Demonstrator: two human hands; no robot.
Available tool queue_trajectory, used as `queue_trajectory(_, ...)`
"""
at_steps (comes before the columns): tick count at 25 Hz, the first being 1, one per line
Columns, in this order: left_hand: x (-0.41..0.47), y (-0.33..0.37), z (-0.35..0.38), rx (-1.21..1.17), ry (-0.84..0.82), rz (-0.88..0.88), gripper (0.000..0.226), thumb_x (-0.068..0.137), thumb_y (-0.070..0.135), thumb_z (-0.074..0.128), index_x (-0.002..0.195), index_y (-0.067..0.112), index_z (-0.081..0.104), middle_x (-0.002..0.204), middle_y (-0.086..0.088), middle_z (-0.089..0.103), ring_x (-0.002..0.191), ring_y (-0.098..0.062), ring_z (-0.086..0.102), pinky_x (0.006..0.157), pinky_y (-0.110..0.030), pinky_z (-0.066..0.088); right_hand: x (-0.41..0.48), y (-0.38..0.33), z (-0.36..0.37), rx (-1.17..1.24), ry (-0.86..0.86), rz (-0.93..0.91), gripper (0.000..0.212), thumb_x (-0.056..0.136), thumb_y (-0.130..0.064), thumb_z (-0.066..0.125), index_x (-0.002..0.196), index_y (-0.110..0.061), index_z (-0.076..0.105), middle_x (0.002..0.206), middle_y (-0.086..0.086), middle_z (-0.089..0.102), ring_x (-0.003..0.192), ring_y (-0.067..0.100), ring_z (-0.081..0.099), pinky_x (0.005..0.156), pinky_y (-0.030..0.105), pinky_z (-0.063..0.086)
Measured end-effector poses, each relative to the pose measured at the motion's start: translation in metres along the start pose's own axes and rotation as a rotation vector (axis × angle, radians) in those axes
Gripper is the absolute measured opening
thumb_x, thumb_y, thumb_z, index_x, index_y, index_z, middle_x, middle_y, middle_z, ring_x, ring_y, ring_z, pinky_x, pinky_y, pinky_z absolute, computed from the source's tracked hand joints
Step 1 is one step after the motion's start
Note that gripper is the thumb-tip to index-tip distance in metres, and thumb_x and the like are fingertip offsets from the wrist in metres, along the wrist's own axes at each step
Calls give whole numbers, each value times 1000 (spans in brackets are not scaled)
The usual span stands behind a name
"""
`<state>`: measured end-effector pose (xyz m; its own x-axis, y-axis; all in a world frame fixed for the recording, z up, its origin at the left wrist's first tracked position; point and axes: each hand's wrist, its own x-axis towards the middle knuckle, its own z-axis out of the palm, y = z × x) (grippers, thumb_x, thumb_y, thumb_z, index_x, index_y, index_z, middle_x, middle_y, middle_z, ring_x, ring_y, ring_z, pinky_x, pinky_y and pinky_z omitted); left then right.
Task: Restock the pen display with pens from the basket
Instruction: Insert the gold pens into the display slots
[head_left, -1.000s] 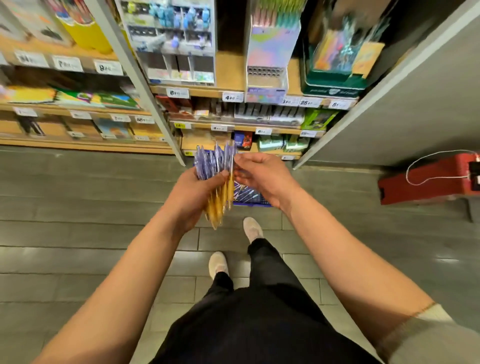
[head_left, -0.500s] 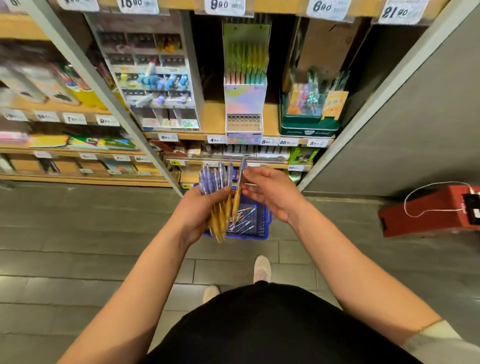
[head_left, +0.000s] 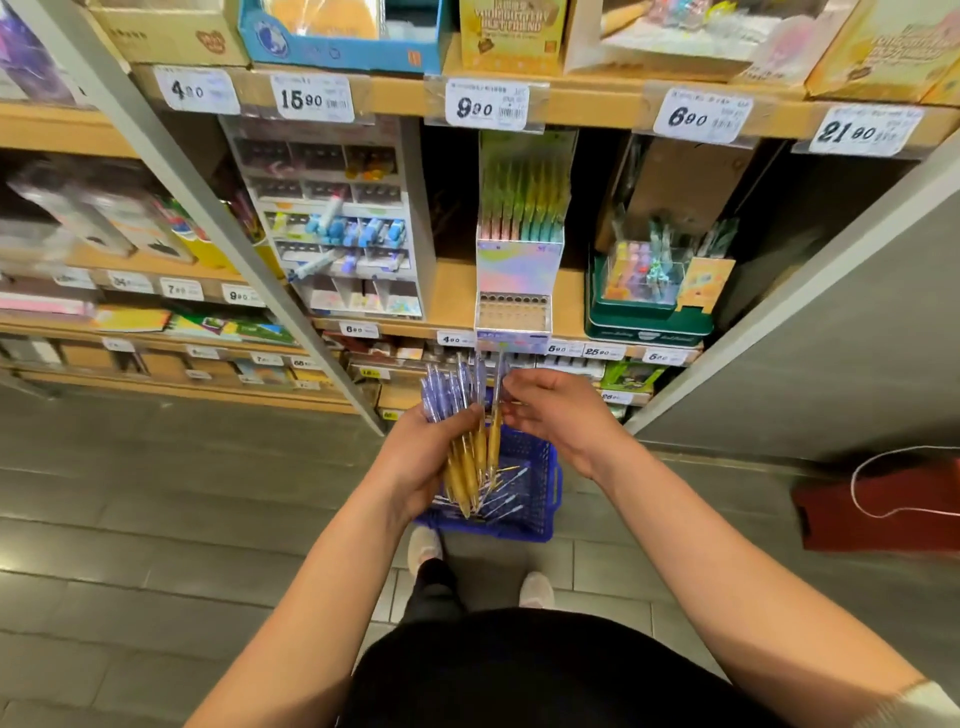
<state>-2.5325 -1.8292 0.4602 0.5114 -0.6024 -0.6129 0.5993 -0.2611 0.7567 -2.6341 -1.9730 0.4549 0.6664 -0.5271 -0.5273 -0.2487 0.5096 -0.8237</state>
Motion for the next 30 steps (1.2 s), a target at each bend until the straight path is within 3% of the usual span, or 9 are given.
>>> queue_trajectory(6, 47, 39, -30, 60, -55, -44, 22, 94, 6, 67, 115, 0, 70, 116, -30, 70, 100, -40, 68, 99, -60, 52, 44, -12, 32, 28, 90, -29, 9, 94, -14, 69, 101, -10, 73, 85, 4, 74, 78, 14, 72, 72, 25, 58)
queue_trajectory(10, 80, 61, -44, 99, -157, -65, 32, 94, 7, 67, 127, 6, 65, 116, -20, 73, 112, -39, 68, 100, -54, 54, 69, -21, 46, 40, 157, -48, 9, 95, -13, 68, 102, -9, 72, 85, 4, 74, 82, 16, 71, 78, 28, 59)
queue_trajectory(15, 115, 76, -44, 105, -198, -68, 34, 94, 7, 68, 128, 9, 65, 116, -14, 75, 113, -32, 69, 102, -48, 53, 96, -30, 49, 18, 174, -8, 7, 95, -13, 68, 99, -9, 72, 82, 5, 74, 80, 15, 72, 81, 30, 60)
queue_trajectory(19, 144, 81, -39, 77, -113, -85, 31, 93, 8, 69, 124, 3, 66, 87, -7, 77, 85, -26, 70, 97, -50, 53, 132, -46, 18, -29, 233, -57, 8, 96, -8, 65, 91, -8, 71, 75, 4, 75, 75, 16, 72, 70, 23, 59)
queue_trajectory(21, 153, 85, -35, 44, -94, -90, 29, 94, 7, 67, 123, 3, 65, 78, -5, 74, 78, -24, 67, 97, -52, 52, 154, -56, -2, -117, 353, -104, 8, 95, -8, 64, 88, -10, 68, 78, 8, 76, 79, 22, 73, 75, 30, 61)
queue_trajectory(23, 161, 85, -31, 19, -61, -114, 32, 95, 6, 66, 127, -1, 62, 76, -4, 73, 76, -23, 66, 97, -52, 51, 180, -59, -10, -355, 469, -185, 10, 94, -14, 64, 84, -14, 66, 83, 9, 76, 82, 24, 73, 78, 34, 59)
queue_trajectory(25, 169, 84, -26, -7, -1, -137, 32, 94, 6, 66, 126, -1, 63, 83, -7, 74, 84, -26, 68, 101, -52, 49, 203, -56, -8, -579, 542, -266, 11, 94, -19, 62, 85, -15, 64, 83, 2, 74, 78, 17, 69, 71, 27, 52)
queue_trajectory(28, 178, 83, -21, -4, 43, -174, 33, 90, 8, 71, 122, 4, 66, 112, -15, 74, 114, -33, 67, 109, -54, 46, 231, -48, -4, -626, 504, -380, 5, 97, -20, 62, 92, -19, 63, 82, -5, 71, 73, 8, 65, 60, 6, 42)
queue_trajectory(30, 185, 83, -20, -2, 61, -186, 35, 89, 10, 73, 123, 6, 66, 121, -17, 72, 120, -33, 64, 110, -54, 44, 244, -40, -2, -663, 471, -428, 3, 98, -20, 62, 95, -20, 62, 81, -11, 68, 72, 2, 63, 60, 2, 40)
